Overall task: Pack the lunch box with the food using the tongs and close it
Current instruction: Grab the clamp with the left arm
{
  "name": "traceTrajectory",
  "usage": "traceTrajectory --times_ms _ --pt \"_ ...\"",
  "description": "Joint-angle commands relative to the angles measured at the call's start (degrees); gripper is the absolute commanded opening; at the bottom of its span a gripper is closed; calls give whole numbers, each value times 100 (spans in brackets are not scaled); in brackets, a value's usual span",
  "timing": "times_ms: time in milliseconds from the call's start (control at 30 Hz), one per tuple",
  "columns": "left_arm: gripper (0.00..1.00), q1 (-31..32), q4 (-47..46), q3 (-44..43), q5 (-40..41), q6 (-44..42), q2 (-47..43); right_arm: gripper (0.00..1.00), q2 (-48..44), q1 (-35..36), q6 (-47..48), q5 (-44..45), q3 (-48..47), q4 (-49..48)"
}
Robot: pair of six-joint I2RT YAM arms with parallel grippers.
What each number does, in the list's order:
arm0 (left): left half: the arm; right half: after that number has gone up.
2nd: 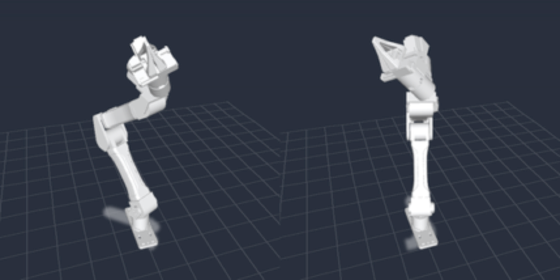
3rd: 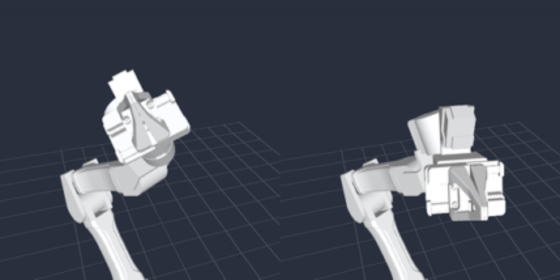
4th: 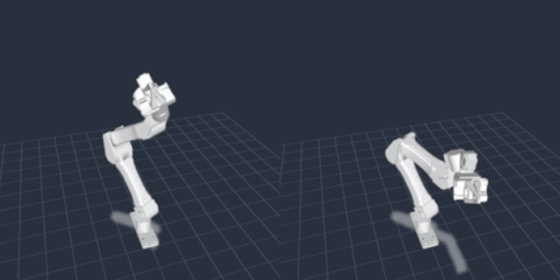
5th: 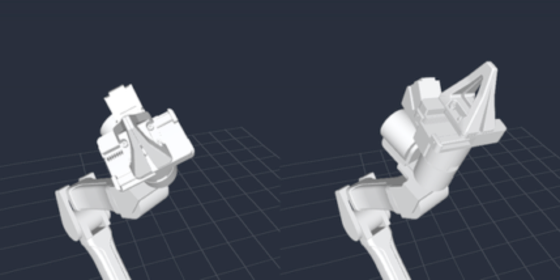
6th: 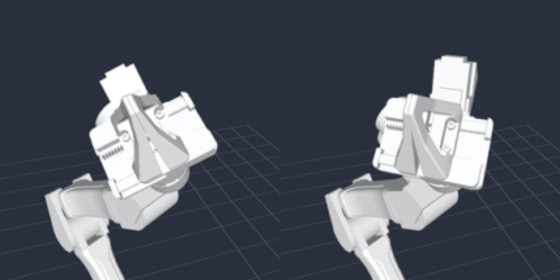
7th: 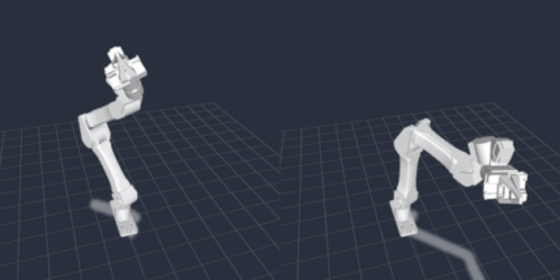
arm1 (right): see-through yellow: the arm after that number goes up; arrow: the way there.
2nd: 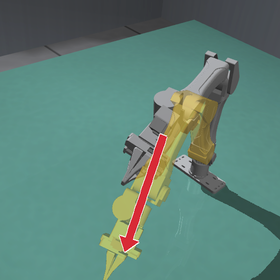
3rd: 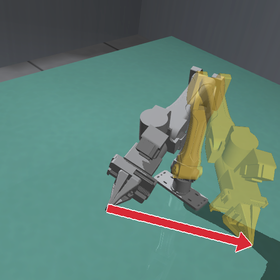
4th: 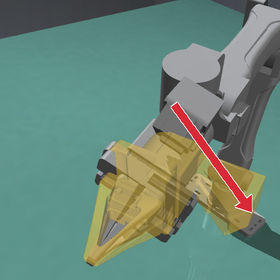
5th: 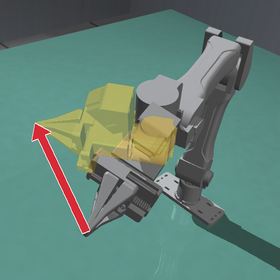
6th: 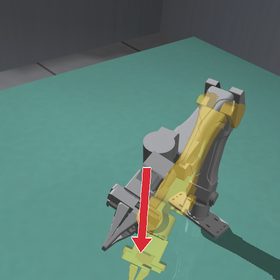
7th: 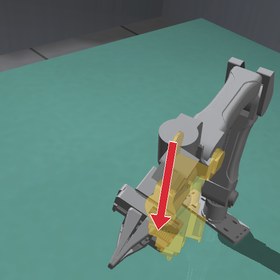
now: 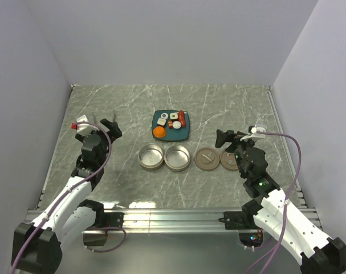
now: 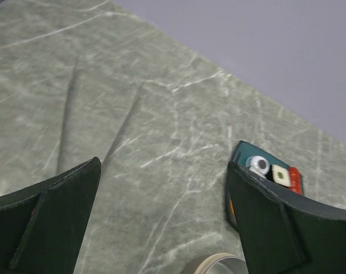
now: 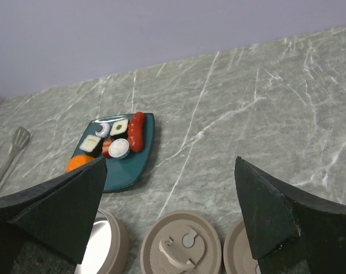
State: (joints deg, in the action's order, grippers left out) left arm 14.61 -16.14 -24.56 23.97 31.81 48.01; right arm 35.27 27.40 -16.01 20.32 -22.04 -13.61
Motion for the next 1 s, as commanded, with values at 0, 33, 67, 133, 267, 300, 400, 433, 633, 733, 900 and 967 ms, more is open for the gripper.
traceTrajectory --times_ms 0,33,67,133,267,300,400,433,633,733,900,967 --pt "99 15 900 -488 556 387 156 100 50 3 -7 -36 42 -397" --pt "99 15 1050 -637 591 431 252 100 85 11 -7 -106 25 -397" --pt "99 15 1295 -682 679 466 288 100 155 11 -7 -142 -45 -397" --pt "99 15 1534 -778 811 562 402 100 217 3 -34 -247 -98 -380" --pt "99 15 2097 -867 891 668 543 100 235 2 -95 -396 -90 -432" --pt "99 15 2185 -893 847 660 595 100 226 11 -121 -414 -81 -432" --pt "99 15 2657 -1156 986 738 1033 100 69 2 -157 -476 -28 -406" --pt "99 15 2756 -1200 1031 747 1122 100 7 2 -174 -493 -2 -389" --pt "99 -238 2976 -1499 752 537 1711 100 -327 2 -218 -608 77 -397" --pt "99 -599 2950 -1649 321 326 2168 100 -362 -6 -253 -652 42 -362" --pt "99 -872 2862 -1886 117 89 2967 100 -433 2 -306 -801 -72 -283" --pt "99 -916 2679 -1904 -171 1 3152 100 -494 -15 -315 -827 -81 -257"
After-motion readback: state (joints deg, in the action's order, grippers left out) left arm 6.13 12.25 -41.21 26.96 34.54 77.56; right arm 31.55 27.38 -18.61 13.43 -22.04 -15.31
